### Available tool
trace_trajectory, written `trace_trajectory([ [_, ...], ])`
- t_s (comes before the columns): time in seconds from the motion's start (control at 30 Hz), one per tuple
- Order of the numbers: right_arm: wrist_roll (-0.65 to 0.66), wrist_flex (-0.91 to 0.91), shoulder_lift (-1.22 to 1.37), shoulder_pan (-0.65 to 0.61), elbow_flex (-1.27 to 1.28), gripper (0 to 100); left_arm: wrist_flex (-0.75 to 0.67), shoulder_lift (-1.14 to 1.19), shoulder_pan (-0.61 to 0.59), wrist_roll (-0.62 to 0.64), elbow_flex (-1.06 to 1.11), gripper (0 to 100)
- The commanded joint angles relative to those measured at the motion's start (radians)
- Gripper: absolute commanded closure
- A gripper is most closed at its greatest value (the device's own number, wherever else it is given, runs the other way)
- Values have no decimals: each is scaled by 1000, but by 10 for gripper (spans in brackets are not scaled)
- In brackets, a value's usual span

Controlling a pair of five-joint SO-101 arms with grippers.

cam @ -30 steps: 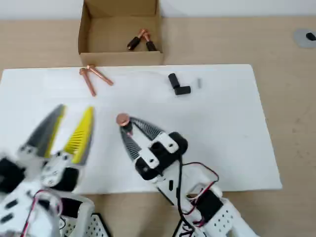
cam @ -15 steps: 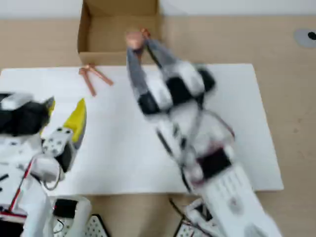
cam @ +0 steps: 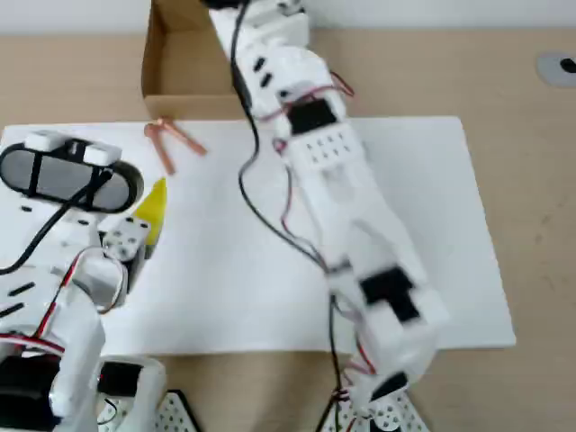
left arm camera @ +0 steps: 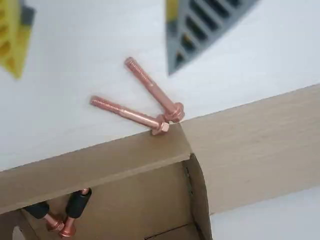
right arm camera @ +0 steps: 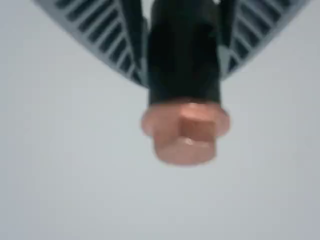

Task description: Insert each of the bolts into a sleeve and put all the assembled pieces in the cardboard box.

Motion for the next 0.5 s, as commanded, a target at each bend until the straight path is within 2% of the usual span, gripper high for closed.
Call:
trace_trajectory([
  [0.0,9,-26,231,44,-357,989,-55,5,-15,9,34,801],
  [0.27,77,-26,771,73,-832,989,-189,5,-18,9,209,801],
  [0.37,147,-26,912,70,-958,988,-244,5,-18,9,270,801],
  [0.47,147,-26,1012,70,-1044,940,-273,5,-18,6,315,801],
])
